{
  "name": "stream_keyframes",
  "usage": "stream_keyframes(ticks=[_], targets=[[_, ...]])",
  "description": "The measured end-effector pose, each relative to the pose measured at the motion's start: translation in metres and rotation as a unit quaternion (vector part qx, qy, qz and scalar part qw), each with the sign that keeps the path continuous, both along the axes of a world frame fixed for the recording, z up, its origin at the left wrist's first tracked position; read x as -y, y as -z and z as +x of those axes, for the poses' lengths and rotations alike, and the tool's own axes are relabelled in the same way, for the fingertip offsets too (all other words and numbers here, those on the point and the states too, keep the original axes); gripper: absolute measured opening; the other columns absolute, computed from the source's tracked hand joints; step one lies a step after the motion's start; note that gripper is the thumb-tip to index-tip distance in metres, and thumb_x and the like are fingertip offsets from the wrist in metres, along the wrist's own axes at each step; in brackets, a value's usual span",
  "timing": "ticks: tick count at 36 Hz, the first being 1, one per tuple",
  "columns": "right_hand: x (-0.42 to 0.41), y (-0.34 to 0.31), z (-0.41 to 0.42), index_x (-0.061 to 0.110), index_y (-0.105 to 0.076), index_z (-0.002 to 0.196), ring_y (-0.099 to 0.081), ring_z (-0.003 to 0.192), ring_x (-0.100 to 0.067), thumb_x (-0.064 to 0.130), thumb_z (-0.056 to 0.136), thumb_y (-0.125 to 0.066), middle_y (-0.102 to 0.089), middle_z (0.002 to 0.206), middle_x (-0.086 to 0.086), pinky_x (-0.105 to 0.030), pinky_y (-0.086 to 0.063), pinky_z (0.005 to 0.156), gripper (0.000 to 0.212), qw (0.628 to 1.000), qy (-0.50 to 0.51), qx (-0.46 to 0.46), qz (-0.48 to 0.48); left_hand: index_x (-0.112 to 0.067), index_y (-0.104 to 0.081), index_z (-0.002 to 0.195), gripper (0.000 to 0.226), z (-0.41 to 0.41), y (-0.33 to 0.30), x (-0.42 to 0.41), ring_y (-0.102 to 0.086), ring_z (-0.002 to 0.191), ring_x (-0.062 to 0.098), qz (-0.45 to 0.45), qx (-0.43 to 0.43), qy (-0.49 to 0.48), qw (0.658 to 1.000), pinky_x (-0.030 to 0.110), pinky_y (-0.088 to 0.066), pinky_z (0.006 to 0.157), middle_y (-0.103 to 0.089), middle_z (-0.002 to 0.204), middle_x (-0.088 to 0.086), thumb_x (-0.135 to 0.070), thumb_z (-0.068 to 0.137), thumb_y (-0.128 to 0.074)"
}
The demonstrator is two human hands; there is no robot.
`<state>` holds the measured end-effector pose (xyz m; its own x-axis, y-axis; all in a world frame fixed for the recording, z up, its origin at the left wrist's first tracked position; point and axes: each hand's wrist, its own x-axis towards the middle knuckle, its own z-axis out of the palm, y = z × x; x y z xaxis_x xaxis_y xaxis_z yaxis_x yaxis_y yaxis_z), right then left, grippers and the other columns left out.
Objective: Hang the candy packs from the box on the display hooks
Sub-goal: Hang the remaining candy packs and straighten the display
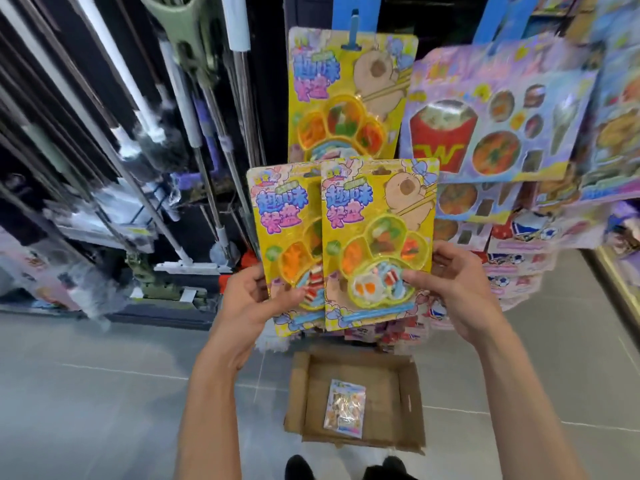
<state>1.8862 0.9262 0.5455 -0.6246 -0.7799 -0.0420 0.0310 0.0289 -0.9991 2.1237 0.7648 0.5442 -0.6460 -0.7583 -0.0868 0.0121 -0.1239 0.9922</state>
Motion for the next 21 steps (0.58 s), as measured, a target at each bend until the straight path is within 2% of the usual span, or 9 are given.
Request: stream_keyframes(ticks=[3,5,7,10,12,14,15,17,21], targets=[[0.009,-0.021,-0.002,0.012,-0.072,0.097,-0.073,0.095,-0.021,0.014,0.064,-0.083,-0.077,0.097,-0.004,-0.030,-0.059,0.078,0.035,1.000,0.012,-0.023,-0.008,-0.007,-0.066,0.087,0.034,-0.008,-0.020,0.009,-0.069,0.068,0.007,-0.018,-0.025,0.000,1.000,0.019,-0.055,0.065,-0.070,0.066,-0.009,-0.004,0.060,-0.086],[0.013,-0.030,-0.001,0.017,-0.074,0.093,-0.073,0.097,-0.023,0.020,0.064,-0.084,-0.077,0.098,-0.004,-0.040,-0.058,0.086,0.030,0.999,0.019,-0.045,-0.003,-0.006,-0.070,0.090,0.026,-0.010,-0.027,0.013,-0.072,0.074,0.012,-0.012,-0.042,-0.012,0.999,0.022,-0.057,0.067,-0.076,0.077,-0.001,-0.001,0.064,-0.076],[0.017,-0.040,0.000,0.013,-0.073,0.095,-0.072,0.097,-0.022,0.020,0.067,-0.083,-0.077,0.098,-0.005,-0.047,-0.056,0.092,0.030,0.998,0.020,-0.057,-0.004,-0.005,-0.073,0.098,0.033,-0.011,-0.033,0.022,-0.074,0.086,0.023,-0.002,-0.057,-0.035,0.998,0.030,-0.060,0.073,-0.077,0.095,0.012,0.000,0.065,-0.076],[0.024,-0.048,0.000,0.012,-0.072,0.095,-0.071,0.097,-0.022,0.023,0.068,-0.084,-0.077,0.097,-0.005,-0.051,-0.054,0.095,0.031,0.998,0.029,-0.057,-0.001,-0.009,-0.074,0.102,0.039,-0.013,-0.045,0.035,-0.073,0.092,0.027,-0.012,-0.070,-0.059,0.996,0.034,-0.061,0.076,-0.076,0.102,0.016,-0.002,0.064,-0.078],[0.030,-0.054,0.002,0.020,-0.073,0.098,-0.070,0.101,-0.023,0.037,0.065,-0.090,-0.076,0.101,-0.004,-0.051,-0.053,0.096,0.040,0.998,0.039,-0.058,0.004,-0.012,-0.073,0.103,0.039,-0.013,-0.053,0.040,-0.074,0.092,0.024,-0.023,-0.077,-0.065,0.995,0.031,-0.061,0.075,-0.076,0.103,0.014,-0.001,0.066,-0.077],[0.034,-0.060,0.002,0.023,-0.072,0.107,-0.068,0.107,-0.023,0.053,0.060,-0.090,-0.075,0.108,-0.002,-0.051,-0.052,0.097,0.059,0.997,0.053,-0.057,0.002,-0.013,-0.073,0.104,0.039,-0.014,-0.058,0.046,-0.073,0.092,0.024,-0.026,-0.089,-0.078,0.993,0.030,-0.061,0.074,-0.076,0.103,0.013,-0.001,0.067,-0.076],[0.036,-0.063,0.002,0.025,-0.072,0.110,-0.068,0.108,-0.022,0.054,0.061,-0.090,-0.075,0.109,0.000,-0.051,-0.052,0.098,0.060,0.997,0.060,-0.057,-0.004,-0.015,-0.074,0.103,0.038,-0.014,-0.060,0.049,-0.073,0.092,0.023,-0.025,-0.096,-0.087,0.991,0.030,-0.061,0.074,-0.076,0.103,0.013,-0.003,0.067,-0.076],[0.040,-0.068,0.000,0.028,-0.072,0.108,-0.070,0.104,-0.015,0.043,0.066,-0.087,-0.076,0.104,0.007,-0.046,-0.053,0.096,0.046,0.996,0.071,-0.055,-0.013,-0.015,-0.075,0.101,0.036,-0.016,-0.063,0.052,-0.073,0.090,0.023,-0.020,-0.114,-0.108,0.987,0.029,-0.061,0.073,-0.076,0.101,0.013,-0.005,0.066,-0.077],[0.049,-0.079,-0.002,0.039,-0.060,0.104,-0.065,0.089,0.014,0.031,0.068,-0.080,-0.071,0.090,0.034,-0.023,-0.048,0.086,0.042,0.994,0.086,-0.046,-0.039,-0.011,-0.068,0.108,0.040,-0.024,-0.074,0.057,-0.073,0.086,0.021,-0.014,-0.141,-0.140,0.980,0.025,-0.061,0.072,-0.076,0.098,0.016,-0.002,0.069,-0.073]])
